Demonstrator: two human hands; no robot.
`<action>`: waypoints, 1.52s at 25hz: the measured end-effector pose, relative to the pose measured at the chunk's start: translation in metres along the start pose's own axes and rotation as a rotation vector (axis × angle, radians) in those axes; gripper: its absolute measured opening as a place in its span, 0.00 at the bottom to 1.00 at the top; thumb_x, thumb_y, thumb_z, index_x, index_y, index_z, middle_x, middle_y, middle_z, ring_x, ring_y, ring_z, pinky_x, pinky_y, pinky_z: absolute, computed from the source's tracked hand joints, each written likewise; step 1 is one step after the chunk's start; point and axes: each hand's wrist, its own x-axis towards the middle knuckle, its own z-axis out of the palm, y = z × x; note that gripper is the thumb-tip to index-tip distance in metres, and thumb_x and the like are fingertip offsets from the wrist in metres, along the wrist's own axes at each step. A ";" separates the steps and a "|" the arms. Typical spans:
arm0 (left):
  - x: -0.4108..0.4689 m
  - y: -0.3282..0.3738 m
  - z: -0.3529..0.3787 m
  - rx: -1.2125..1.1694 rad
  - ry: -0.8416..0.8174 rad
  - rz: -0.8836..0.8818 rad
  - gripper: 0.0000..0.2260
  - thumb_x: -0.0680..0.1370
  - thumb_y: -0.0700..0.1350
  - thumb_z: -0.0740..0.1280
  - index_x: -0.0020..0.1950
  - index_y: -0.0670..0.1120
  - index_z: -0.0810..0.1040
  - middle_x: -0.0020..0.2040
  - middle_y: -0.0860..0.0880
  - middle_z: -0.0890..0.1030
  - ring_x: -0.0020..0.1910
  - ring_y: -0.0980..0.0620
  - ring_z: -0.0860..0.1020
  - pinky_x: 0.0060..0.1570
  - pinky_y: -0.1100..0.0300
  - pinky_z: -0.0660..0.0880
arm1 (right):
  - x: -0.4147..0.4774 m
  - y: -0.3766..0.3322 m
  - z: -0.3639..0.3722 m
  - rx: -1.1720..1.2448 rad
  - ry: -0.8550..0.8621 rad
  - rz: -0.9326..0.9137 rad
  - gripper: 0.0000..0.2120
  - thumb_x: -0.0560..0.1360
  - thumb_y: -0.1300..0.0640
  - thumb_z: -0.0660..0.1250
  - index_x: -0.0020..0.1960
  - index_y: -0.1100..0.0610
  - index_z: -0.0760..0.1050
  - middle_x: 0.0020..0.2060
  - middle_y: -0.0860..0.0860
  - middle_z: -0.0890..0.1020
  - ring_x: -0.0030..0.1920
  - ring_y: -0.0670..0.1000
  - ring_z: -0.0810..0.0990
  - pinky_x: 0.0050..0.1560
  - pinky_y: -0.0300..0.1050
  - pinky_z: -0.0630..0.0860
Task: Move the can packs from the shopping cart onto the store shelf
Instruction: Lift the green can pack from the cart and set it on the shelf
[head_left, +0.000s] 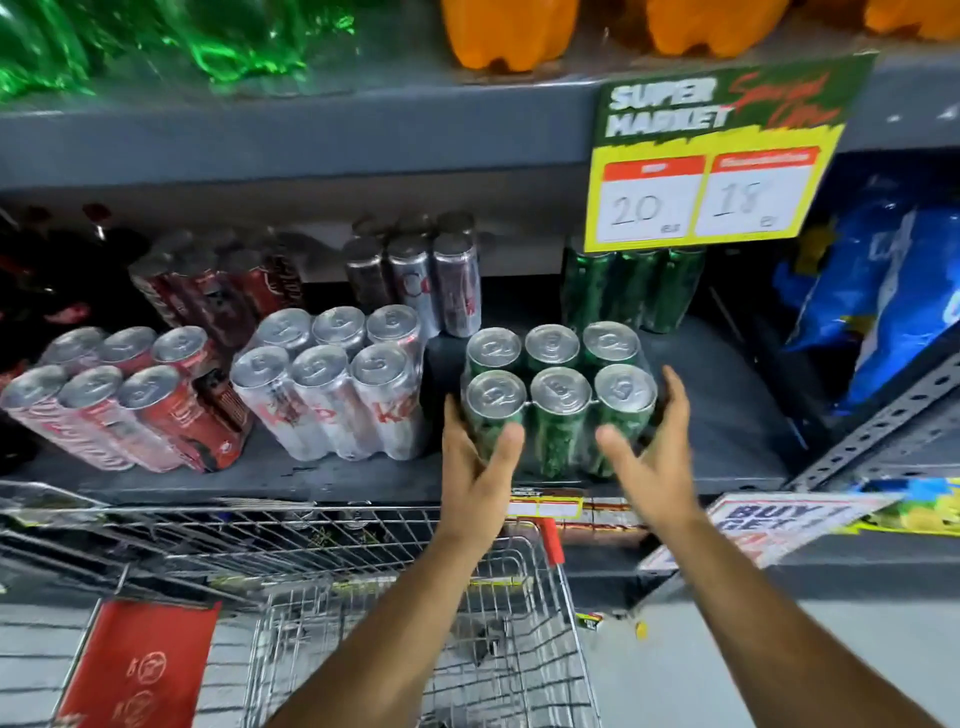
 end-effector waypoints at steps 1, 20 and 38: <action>-0.005 -0.006 -0.001 0.096 -0.042 0.005 0.35 0.71 0.49 0.73 0.73 0.46 0.61 0.67 0.49 0.75 0.67 0.52 0.73 0.66 0.57 0.70 | -0.007 0.005 -0.004 -0.081 -0.076 -0.051 0.43 0.66 0.38 0.70 0.74 0.51 0.55 0.68 0.48 0.69 0.68 0.44 0.68 0.63 0.34 0.65; 0.002 -0.042 0.079 0.619 -0.022 -0.055 0.31 0.65 0.49 0.76 0.65 0.51 0.70 0.44 0.67 0.75 0.44 0.65 0.78 0.39 0.84 0.67 | 0.026 0.065 -0.114 -0.345 -0.245 0.010 0.39 0.68 0.48 0.75 0.70 0.44 0.56 0.51 0.37 0.74 0.50 0.39 0.72 0.50 0.36 0.69; 0.005 -0.045 0.074 0.621 -0.106 -0.080 0.33 0.67 0.50 0.74 0.68 0.57 0.63 0.60 0.52 0.81 0.58 0.53 0.79 0.60 0.56 0.75 | 0.022 0.065 -0.116 -0.234 -0.261 0.032 0.37 0.70 0.53 0.75 0.72 0.45 0.58 0.57 0.44 0.79 0.56 0.44 0.77 0.58 0.37 0.71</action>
